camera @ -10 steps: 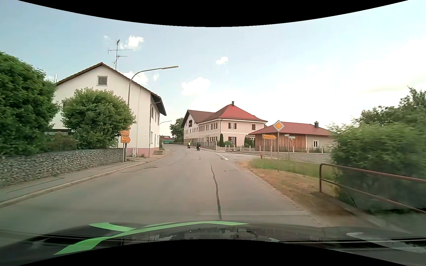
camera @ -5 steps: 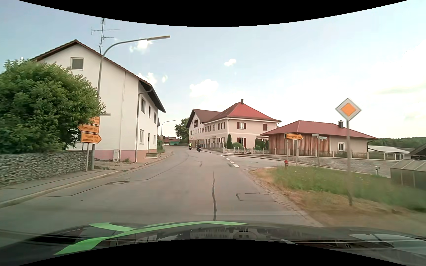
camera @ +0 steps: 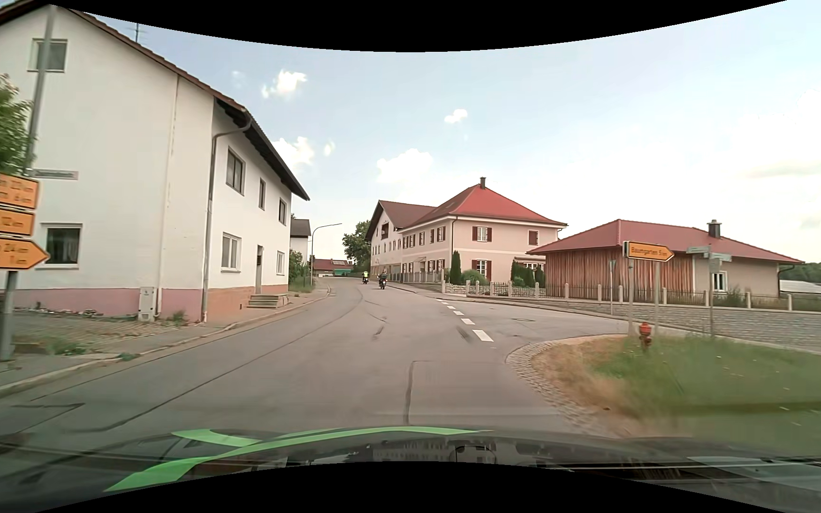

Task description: Follow the waypoints while adhering to traffic rules and regulations

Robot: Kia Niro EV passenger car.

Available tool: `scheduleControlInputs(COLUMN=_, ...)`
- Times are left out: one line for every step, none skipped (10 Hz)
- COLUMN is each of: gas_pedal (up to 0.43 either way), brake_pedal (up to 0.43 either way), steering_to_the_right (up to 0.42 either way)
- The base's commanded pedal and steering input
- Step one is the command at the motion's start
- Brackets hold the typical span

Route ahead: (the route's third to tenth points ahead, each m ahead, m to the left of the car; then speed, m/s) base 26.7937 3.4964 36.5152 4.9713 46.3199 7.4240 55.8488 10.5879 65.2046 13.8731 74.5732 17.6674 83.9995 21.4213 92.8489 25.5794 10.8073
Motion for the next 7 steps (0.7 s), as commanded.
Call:
scheduleControlInputs(gas_pedal=0.169, brake_pedal=0.0, steering_to_the_right=-0.026)
scheduleControlInputs(gas_pedal=0.169, brake_pedal=0.0, steering_to_the_right=-0.027)
scheduleControlInputs(gas_pedal=0.169, brake_pedal=0.0, steering_to_the_right=-0.032)
scheduleControlInputs(gas_pedal=0.177, brake_pedal=0.0, steering_to_the_right=-0.035)
scheduleControlInputs(gas_pedal=0.189, brake_pedal=0.0, steering_to_the_right=-0.035)
scheduleControlInputs(gas_pedal=0.189, brake_pedal=0.0, steering_to_the_right=-0.035)
scheduleControlInputs(gas_pedal=0.197, brake_pedal=0.0, steering_to_the_right=-0.035)
